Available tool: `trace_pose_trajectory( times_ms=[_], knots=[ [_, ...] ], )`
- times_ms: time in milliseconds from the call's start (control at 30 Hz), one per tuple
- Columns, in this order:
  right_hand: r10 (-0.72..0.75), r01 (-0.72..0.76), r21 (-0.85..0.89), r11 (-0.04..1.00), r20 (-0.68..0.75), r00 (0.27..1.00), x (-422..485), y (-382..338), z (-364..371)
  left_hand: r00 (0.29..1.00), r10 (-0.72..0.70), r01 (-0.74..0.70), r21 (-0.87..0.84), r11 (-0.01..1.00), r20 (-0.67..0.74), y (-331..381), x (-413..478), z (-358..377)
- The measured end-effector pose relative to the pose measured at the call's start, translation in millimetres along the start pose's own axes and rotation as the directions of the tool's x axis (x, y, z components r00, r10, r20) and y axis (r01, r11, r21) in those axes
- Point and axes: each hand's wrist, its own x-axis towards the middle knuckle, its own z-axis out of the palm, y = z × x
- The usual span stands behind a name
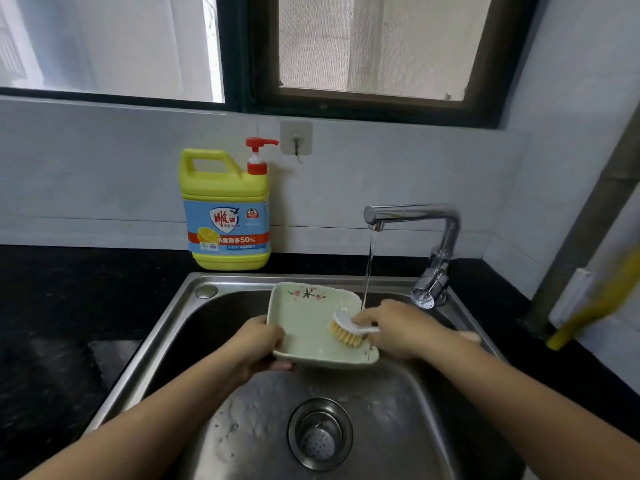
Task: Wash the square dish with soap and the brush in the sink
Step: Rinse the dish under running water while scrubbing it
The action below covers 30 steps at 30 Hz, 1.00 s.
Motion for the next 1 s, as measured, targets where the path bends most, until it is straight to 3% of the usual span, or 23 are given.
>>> trace_pose_trajectory(
  times_ms=[133, 300, 433, 533, 767, 1000],
  knots=[
    [-0.178, 0.188, -0.237, 0.953, 0.064, 0.982, -16, -5, -19, 0.999, 0.028, -0.027, -0.036, 0.999, 0.045, -4, -4, 11],
    [-0.384, 0.365, -0.326, 0.872, 0.004, 0.923, -17, -26, -6, 0.993, 0.013, 0.003, -0.139, 0.99, 0.115, -7, -11, 31],
    [-0.388, 0.275, -0.504, 0.819, -0.131, 0.912, -8, -34, 5, 0.987, 0.023, -0.001, -0.143, 0.99, 0.158, -6, -17, 40],
    [-0.32, 0.183, -0.542, 0.82, -0.169, 0.932, 1, -27, 6, 0.982, 0.016, 0.008, -0.123, 0.992, 0.189, -5, -23, 43],
    [-0.476, 0.402, -0.491, 0.773, -0.031, 0.879, -24, -24, -10, 0.986, 0.036, -0.022, -0.086, 0.996, 0.163, -1, -19, 51],
    [-0.289, 0.166, -0.467, 0.868, -0.205, 0.935, 4, -6, 3, 0.979, 0.0, 0.023, -0.11, 0.994, 0.202, 2, -24, 55]
  ],
)
